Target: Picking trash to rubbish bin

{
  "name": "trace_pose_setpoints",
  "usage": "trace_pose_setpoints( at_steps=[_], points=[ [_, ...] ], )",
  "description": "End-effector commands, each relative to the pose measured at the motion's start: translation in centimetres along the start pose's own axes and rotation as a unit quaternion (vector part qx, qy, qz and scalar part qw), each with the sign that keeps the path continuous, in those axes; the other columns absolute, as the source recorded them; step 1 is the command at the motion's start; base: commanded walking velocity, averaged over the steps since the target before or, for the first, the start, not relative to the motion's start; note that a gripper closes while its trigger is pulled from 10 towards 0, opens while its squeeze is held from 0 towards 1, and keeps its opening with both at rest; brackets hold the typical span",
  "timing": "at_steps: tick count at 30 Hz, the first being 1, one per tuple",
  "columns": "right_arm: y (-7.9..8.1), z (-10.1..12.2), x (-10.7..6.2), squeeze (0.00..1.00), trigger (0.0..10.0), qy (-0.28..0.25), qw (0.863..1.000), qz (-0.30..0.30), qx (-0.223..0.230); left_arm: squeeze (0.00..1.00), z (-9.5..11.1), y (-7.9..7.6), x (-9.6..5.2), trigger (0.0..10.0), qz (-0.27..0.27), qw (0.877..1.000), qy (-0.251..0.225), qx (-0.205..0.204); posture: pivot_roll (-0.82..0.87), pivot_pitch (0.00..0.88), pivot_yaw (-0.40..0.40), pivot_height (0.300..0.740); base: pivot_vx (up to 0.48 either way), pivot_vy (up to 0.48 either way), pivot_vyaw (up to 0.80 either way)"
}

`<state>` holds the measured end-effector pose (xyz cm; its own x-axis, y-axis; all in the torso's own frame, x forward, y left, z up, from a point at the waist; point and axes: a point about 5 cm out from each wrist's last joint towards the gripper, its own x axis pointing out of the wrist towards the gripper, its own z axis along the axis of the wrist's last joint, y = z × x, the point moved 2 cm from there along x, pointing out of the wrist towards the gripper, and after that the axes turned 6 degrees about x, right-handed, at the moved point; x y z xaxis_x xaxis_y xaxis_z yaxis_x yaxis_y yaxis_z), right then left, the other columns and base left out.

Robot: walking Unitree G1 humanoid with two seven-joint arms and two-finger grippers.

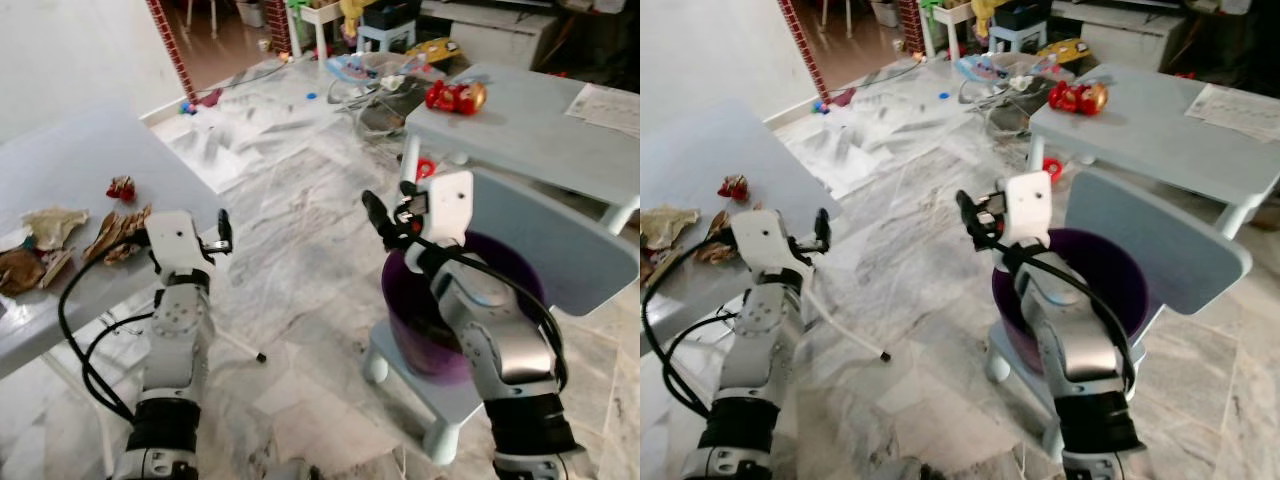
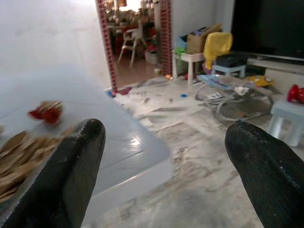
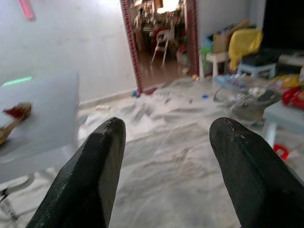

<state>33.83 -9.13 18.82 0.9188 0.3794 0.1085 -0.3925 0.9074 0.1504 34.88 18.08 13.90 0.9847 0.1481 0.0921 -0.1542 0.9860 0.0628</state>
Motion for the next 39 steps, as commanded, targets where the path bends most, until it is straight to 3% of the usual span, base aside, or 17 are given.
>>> trace_pose_setpoints(
  at_steps=[1,20,26,39],
  points=[
    [1.06,0.44,0.26,0.0,10.0,-0.007,1.0,0.022,-0.002,0.0,0.13,0.98,-0.05,10.0,0.012,1.0,-0.002,0.003,-0.06,0.073,0.119,0.74,0.0,0.0,0.77],
    [1.19,0.46,0.17,0.0,10.0,-0.01,1.0,0.028,0.004,0.0,-0.09,1.28,0.08,10.0,0.024,1.0,0.009,0.004,-0.07,0.078,0.12,0.74,0.0,0.0,0.77],
    [1.21,0.54,0.18,0.0,10.0,-0.013,0.999,0.028,0.012,0.0,-0.1,1.56,0.31,10.0,0.026,1.0,0.012,0.003,-0.07,0.079,0.12,0.74,0.0,0.0,0.0],
    [1.63,0.62,0.23,0.0,10.0,-0.018,0.999,0.035,0.014,0.0,-0.13,1.6,0.51,10.0,0.026,1.0,0.016,0.001,-0.06,0.075,0.118,0.74,0.0,0.328,0.0]
  ],
)
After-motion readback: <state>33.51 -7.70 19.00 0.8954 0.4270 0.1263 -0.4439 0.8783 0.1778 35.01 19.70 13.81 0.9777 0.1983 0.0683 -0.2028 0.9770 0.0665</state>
